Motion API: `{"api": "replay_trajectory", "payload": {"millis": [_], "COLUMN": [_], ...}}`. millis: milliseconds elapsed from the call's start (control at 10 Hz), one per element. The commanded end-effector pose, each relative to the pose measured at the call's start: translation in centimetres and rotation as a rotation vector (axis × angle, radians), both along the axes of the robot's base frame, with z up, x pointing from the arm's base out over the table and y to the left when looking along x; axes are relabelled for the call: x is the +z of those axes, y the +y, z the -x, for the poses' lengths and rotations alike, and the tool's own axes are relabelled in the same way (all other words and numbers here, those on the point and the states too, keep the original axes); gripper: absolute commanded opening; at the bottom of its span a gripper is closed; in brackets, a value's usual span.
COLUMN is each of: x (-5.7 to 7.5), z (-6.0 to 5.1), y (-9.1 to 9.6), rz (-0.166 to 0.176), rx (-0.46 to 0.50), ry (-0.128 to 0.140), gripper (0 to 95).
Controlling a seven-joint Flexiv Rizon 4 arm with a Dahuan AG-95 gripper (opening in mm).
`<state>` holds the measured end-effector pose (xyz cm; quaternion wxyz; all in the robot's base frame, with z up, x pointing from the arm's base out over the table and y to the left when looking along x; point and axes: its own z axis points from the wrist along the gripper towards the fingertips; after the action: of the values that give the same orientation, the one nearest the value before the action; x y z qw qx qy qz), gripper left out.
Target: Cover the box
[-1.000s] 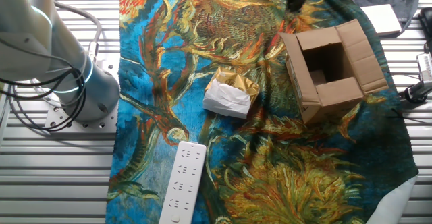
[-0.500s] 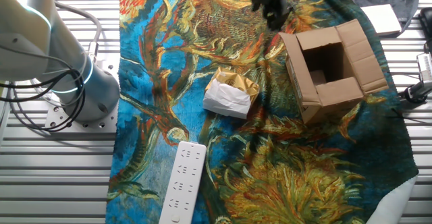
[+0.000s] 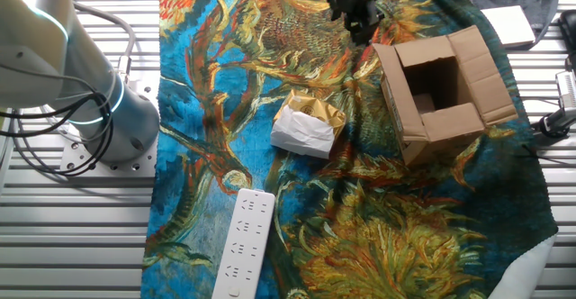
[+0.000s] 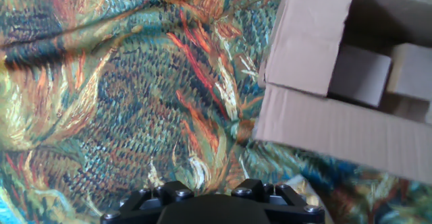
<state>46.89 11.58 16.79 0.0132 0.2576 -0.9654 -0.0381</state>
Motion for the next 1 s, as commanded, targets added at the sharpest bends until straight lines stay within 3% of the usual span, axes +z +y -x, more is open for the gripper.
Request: {"api": "replay_trajectory", "payload": {"millis": [100, 300, 1000], "x": [-0.5, -0.7, 0.6], "z": [-0.3, -1.0, -5.5], "y": [0.0, -0.1, -0.3], "rz": [-0.002, 0.001, 0.006], "rx": [0.008, 0.011, 0.022], "ry": [-0.007, -0.009, -0.002], "gripper": [57.0, 57.0, 57.0]}}
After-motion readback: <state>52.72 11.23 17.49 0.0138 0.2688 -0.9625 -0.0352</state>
